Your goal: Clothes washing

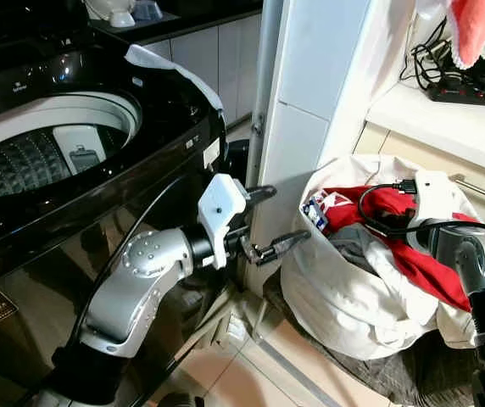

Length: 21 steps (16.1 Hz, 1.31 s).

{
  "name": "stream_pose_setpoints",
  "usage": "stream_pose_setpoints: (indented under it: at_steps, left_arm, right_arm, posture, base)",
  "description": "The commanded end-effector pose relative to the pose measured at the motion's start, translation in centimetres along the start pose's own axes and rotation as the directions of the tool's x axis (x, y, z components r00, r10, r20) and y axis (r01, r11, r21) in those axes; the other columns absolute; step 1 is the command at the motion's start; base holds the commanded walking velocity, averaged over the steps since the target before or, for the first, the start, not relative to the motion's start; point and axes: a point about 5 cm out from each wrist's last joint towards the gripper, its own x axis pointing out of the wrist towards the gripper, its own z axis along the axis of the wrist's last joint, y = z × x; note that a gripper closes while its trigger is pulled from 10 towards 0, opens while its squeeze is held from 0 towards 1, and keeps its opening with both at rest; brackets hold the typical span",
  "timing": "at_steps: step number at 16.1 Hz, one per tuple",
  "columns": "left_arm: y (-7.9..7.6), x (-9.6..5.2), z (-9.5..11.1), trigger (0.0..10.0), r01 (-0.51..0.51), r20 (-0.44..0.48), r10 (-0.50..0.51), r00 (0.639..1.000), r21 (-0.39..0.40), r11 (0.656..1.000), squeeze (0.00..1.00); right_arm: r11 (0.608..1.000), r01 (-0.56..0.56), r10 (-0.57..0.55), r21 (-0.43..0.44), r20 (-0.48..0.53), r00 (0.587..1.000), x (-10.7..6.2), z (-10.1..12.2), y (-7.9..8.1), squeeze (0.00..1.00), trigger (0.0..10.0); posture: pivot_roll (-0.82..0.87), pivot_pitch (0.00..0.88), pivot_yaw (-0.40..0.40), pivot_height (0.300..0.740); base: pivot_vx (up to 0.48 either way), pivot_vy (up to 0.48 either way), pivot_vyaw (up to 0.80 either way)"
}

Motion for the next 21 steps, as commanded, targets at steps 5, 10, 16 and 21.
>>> stream_pose_setpoints:
  at_steps: [5,10,16,21]
  left_arm:
    - [-0.4,-0.1,0.4,10.0,0.032,-0.011,-0.032,0.999,0.007,0.999,0.0]
    - [-0.4,0.0,0.3,10.0,0.029,-0.023,-0.028,0.999,0.017,0.999,0.0]
    - [-0.2,0.0,0.2,10.0,0.022,-0.031,-0.021,0.999,0.026,0.999,0.0]
    - [0.0,0.0,0.0,10.0,0.002,-0.043,-0.001,0.999,0.04,0.999,0.0]
  right_arm:
    - [1.0,0.022,-0.022,-0.009,-0.013,1.0,0.1,-0.3,-0.3,0.0,0.0]
    - [1.0,0.028,-0.028,0.0,0.008,1.0,0.0,0.2,-0.4,0.0,0.0]
    - [0.999,0.031,-0.031,0.016,0.027,0.999,-0.2,0.6,-0.5,0.0,0.0]
    - [0.999,0.032,-0.033,0.029,0.051,0.998,-0.5,1.1,-0.7,0.0,0.0]
  posture:
    - [-0.01,0.0,-0.038,0.74]
    - [-0.02,0.0,-0.037,0.74]
    - [-0.02,0.0,-0.033,0.74]
    - [-0.02,0.0,-0.04,0.74]
  base:
    - [0.0,0.0,0.0]
    - [0.0,0.0,0.0]
    - [0.0,0.0,0.0]
    - [0.0,0.0,0.0]
